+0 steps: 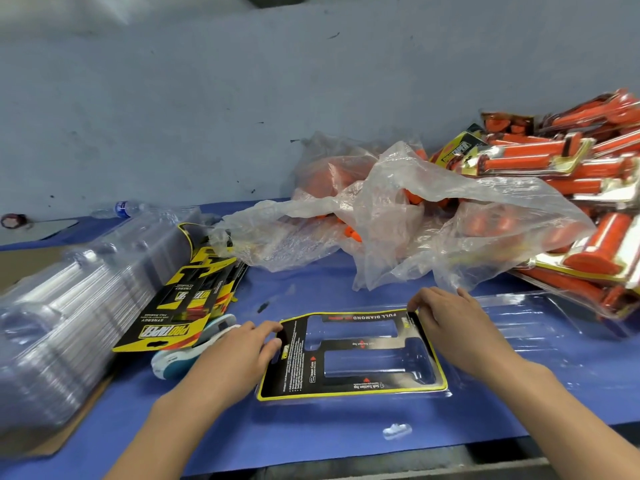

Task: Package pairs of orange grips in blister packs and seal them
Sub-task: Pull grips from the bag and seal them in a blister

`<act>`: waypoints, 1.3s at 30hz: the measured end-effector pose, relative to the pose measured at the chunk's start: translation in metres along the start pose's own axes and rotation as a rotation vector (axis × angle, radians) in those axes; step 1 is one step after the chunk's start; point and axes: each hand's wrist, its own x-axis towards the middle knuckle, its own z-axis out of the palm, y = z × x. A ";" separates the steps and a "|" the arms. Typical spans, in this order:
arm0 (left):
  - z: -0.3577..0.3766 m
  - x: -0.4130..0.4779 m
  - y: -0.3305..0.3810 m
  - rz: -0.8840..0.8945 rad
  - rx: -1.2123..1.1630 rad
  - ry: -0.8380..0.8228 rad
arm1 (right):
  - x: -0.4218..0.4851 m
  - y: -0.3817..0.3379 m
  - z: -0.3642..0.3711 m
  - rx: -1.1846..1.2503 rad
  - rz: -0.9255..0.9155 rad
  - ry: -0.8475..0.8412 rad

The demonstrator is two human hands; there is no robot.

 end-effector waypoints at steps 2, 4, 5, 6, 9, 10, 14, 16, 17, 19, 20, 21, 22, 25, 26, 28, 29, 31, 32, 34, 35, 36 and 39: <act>0.001 0.001 -0.001 0.013 0.035 0.001 | 0.000 0.000 0.000 0.003 0.000 -0.001; 0.000 0.001 -0.003 0.028 0.022 -0.006 | 0.000 0.000 0.000 0.006 -0.001 0.003; -0.002 0.001 -0.004 0.031 -0.020 -0.021 | 0.000 0.000 0.000 0.006 -0.002 0.005; -0.004 0.001 -0.005 0.027 -0.086 -0.047 | 0.000 -0.001 0.000 0.005 -0.002 0.007; -0.011 -0.002 -0.011 -0.007 -0.286 -0.139 | -0.001 -0.001 -0.001 0.007 0.000 0.016; -0.013 -0.004 -0.014 -0.009 -0.334 -0.170 | -0.001 -0.001 -0.001 0.008 0.000 0.026; -0.018 -0.010 -0.020 -0.001 -0.412 -0.241 | -0.001 -0.003 -0.001 0.014 0.002 0.071; -0.018 -0.011 -0.020 -0.010 -0.419 -0.232 | 0.000 -0.004 -0.002 0.019 -0.001 0.088; -0.018 -0.011 -0.020 -0.013 -0.407 -0.216 | 0.000 -0.005 -0.003 0.017 -0.007 0.096; -0.018 -0.010 -0.021 -0.016 -0.368 -0.168 | 0.000 -0.006 -0.004 0.031 -0.014 0.116; -0.018 -0.009 -0.022 -0.016 -0.358 -0.139 | 0.000 -0.007 -0.006 0.057 -0.009 0.125; -0.019 -0.008 -0.023 -0.015 -0.359 -0.110 | 0.000 -0.007 -0.007 0.089 0.001 0.129; -0.019 -0.007 -0.023 -0.013 -0.366 -0.084 | 0.001 -0.007 -0.008 0.119 0.013 0.129; -0.020 -0.003 -0.019 0.002 -0.376 -0.028 | 0.005 -0.006 -0.011 0.168 0.048 0.126; -0.020 -0.002 -0.018 0.009 -0.370 -0.012 | 0.006 -0.006 -0.012 0.176 0.054 0.130; -0.020 0.000 -0.016 0.022 -0.348 0.021 | 0.007 -0.005 -0.014 0.184 0.053 0.142; -0.020 0.001 -0.015 0.026 -0.343 0.039 | 0.007 -0.005 -0.015 0.186 0.054 0.147; -0.022 0.001 -0.013 0.034 -0.337 0.089 | 0.007 -0.005 -0.017 0.196 0.059 0.159; -0.022 0.001 -0.012 0.039 -0.335 0.121 | 0.007 -0.005 -0.018 0.208 0.058 0.168; -0.024 0.002 -0.006 0.055 -0.343 0.188 | 0.010 -0.005 -0.021 0.238 0.065 0.189; -0.026 0.002 -0.002 0.069 -0.353 0.225 | 0.012 -0.006 -0.023 0.255 0.070 0.198; -0.028 0.002 0.005 0.092 -0.367 0.267 | 0.014 -0.005 -0.025 0.281 0.075 0.207; -0.033 0.006 0.042 0.203 -0.455 0.358 | 0.023 -0.004 -0.034 0.454 0.134 0.229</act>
